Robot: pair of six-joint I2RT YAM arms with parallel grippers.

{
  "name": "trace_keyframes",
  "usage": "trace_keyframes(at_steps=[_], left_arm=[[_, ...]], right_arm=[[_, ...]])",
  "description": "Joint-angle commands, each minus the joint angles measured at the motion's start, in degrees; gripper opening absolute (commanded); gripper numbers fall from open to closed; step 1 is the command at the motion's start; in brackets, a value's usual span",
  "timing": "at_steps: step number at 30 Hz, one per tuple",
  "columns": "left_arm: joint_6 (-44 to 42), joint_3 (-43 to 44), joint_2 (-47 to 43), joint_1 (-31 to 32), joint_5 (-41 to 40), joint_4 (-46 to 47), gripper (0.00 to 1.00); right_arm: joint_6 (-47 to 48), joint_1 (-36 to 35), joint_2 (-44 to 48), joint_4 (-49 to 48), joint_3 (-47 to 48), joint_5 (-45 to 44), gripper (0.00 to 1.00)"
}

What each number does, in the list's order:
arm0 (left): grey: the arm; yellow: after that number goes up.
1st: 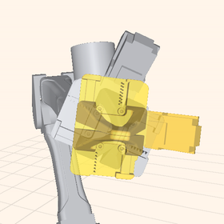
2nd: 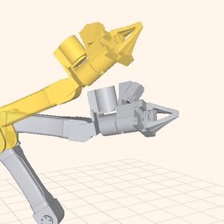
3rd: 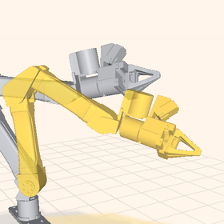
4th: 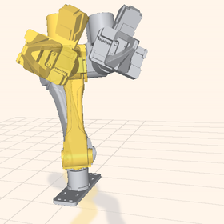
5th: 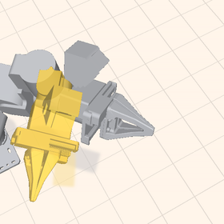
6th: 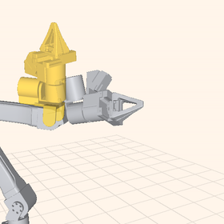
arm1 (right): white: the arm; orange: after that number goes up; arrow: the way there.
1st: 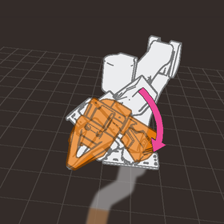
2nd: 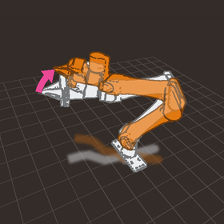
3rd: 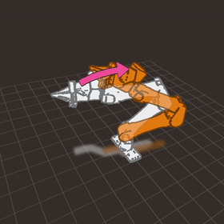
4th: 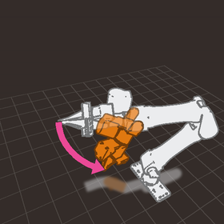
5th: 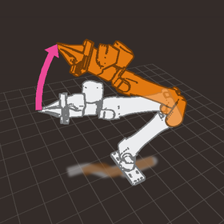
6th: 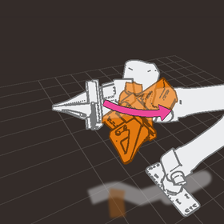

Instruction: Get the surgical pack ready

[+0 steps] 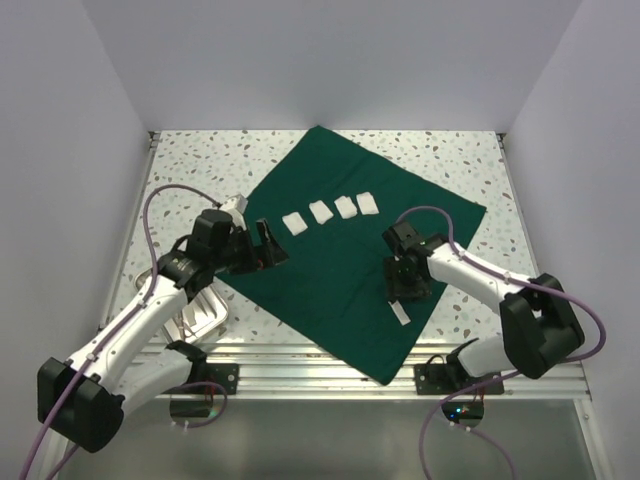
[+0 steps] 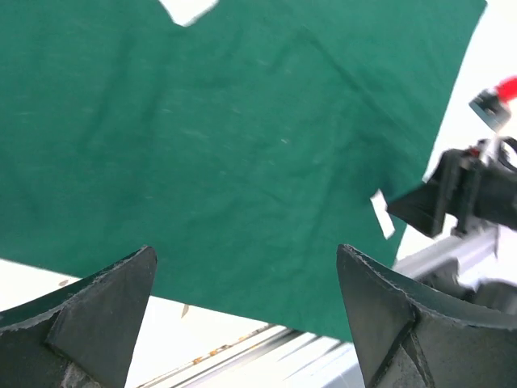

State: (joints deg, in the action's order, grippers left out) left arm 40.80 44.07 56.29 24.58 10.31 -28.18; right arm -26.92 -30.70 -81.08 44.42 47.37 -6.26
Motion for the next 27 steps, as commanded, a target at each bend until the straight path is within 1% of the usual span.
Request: trace_keyframes(at_steps=[1,8,11,18,25,27], left_arm=[[-2.7,-0.9,0.9,1.3,7.6,7.3,0.97],[-2.4,-1.6,1.2,3.3,7.6,8.5,0.97],[-2.0,-2.2,0.5,3.5,7.2,8.6,0.97],[-1.5,-3.1,0.0,3.6,7.0,8.4,0.97],[-1.3,-3.0,-0.1,4.2,6.9,7.9,0.97],[-1.4,-3.1,-0.2,4.4,7.0,8.0,0.97]], right_arm=[[-3.7,-0.7,1.4,-0.2,-1.3,2.0,0.55],[-4.5,-2.1,0.2,-3.2,-3.3,1.5,0.54],[-4.9,-3.7,-0.9,-3.9,-3.4,-0.5,0.49],[-5.6,-6.0,-3.6,-4.3,-3.2,-3.0,0.46],[-5.6,-6.0,-3.8,-3.7,-2.6,-4.2,0.45],[-5.4,-6.0,-3.8,-3.2,-2.2,-4.6,0.46]])
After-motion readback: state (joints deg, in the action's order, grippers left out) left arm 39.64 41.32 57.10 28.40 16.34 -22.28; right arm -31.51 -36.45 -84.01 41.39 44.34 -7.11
